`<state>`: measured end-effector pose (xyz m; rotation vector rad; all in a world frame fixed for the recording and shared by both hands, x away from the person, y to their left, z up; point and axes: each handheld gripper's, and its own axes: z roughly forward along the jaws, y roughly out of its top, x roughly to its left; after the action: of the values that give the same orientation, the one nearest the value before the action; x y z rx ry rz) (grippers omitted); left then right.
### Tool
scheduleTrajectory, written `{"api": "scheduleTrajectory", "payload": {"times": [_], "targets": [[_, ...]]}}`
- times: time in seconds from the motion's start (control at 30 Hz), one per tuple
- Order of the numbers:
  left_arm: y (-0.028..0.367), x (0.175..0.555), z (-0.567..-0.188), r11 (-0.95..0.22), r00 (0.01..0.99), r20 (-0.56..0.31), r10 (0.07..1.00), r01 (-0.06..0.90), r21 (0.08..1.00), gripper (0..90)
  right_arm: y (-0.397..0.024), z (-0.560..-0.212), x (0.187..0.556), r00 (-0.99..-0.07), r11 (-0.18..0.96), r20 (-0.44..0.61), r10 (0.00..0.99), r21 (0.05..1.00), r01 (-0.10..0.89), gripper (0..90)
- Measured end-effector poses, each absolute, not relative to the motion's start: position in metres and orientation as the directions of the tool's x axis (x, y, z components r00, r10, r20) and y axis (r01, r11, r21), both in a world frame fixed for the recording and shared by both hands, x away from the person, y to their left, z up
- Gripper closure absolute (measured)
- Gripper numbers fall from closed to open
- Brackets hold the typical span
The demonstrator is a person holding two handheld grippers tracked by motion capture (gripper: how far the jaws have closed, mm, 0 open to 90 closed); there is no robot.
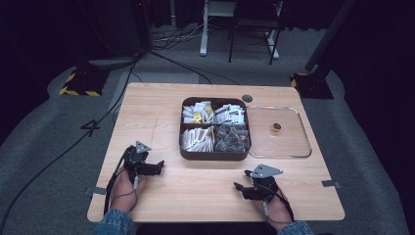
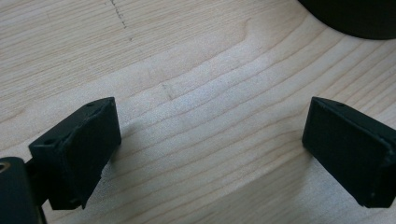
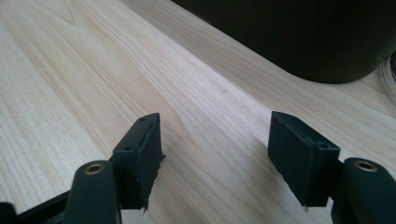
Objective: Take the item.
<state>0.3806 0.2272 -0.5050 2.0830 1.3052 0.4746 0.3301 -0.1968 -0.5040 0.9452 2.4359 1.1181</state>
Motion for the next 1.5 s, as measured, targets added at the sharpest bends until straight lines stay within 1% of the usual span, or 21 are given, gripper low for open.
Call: {"api": "scheduleTrajectory", "payload": {"times": [0.13,0.17,0.23,0.3,0.4,0.47,0.5,0.53,0.57,0.73,1.0,1.23,1.5], "targets": [[0.227,0.381,-0.505,-0.313,0.445,-0.026,0.895,0.669,0.674,4.6,-0.198,-0.503,0.330,-0.731,0.471,0.012,0.682,0.757,0.452,37.1],[0.227,0.381,-0.505,-0.314,0.446,-0.025,0.895,0.669,0.673,4.6,-0.199,-0.502,0.331,-0.727,0.457,0.038,0.686,0.755,0.471,39.1],[0.227,0.381,-0.505,-0.314,0.446,-0.026,0.895,0.669,0.673,4.6,-0.200,-0.498,0.331,-0.723,0.444,0.051,0.688,0.759,0.477,40.3],[0.227,0.381,-0.505,-0.314,0.445,-0.026,0.895,0.669,0.673,4.6,-0.201,-0.495,0.331,-0.722,0.440,0.052,0.690,0.762,0.475,40.4],[0.227,0.381,-0.505,-0.314,0.446,-0.025,0.895,0.669,0.673,4.6,-0.205,-0.485,0.332,-0.722,0.411,0.079,0.688,0.777,0.477,39.4],[0.227,0.381,-0.505,-0.314,0.446,-0.026,0.895,0.669,0.674,4.6,-0.208,-0.477,0.332,-0.723,0.390,0.088,0.685,0.794,0.467,38.4],[0.227,0.381,-0.505,-0.314,0.445,-0.026,0.895,0.669,0.674,4.6,-0.210,-0.471,0.332,-0.727,0.371,0.089,0.681,0.814,0.447,36.1],[0.227,0.381,-0.505,-0.314,0.445,-0.026,0.895,0.669,0.674,4.6,-0.210,-0.471,0.332,-0.727,0.371,0.089,0.681,0.814,0.447,36.1],[0.227,0.381,-0.505,-0.314,0.446,-0.026,0.895,0.669,0.673,4.6,-0.212,-0.465,0.331,-0.730,0.356,0.085,0.678,0.832,0.427,35.1],[0.227,0.381,-0.505,-0.314,0.446,-0.026,0.895,0.669,0.673,4.6,-0.215,-0.452,0.331,-0.735,0.326,0.085,0.672,0.858,0.397,34.6],[0.227,0.381,-0.505,-0.314,0.446,-0.026,0.895,0.669,0.673,4.6,-0.215,-0.433,0.340,-0.737,0.350,0.066,0.672,0.849,0.395,34.7],[0.227,0.380,-0.505,-0.310,0.444,-0.029,0.896,0.671,0.674,4.6,-0.218,-0.415,0.361,-0.720,0.351,0.066,0.691,0.840,0.414,34.7],[0.227,0.380,-0.505,-0.312,0.446,-0.027,0.895,0.669,0.675,4.6,-0.219,-0.401,0.385,-0.711,0.358,0.050,0.702,0.838,0.412,36.3]]}}
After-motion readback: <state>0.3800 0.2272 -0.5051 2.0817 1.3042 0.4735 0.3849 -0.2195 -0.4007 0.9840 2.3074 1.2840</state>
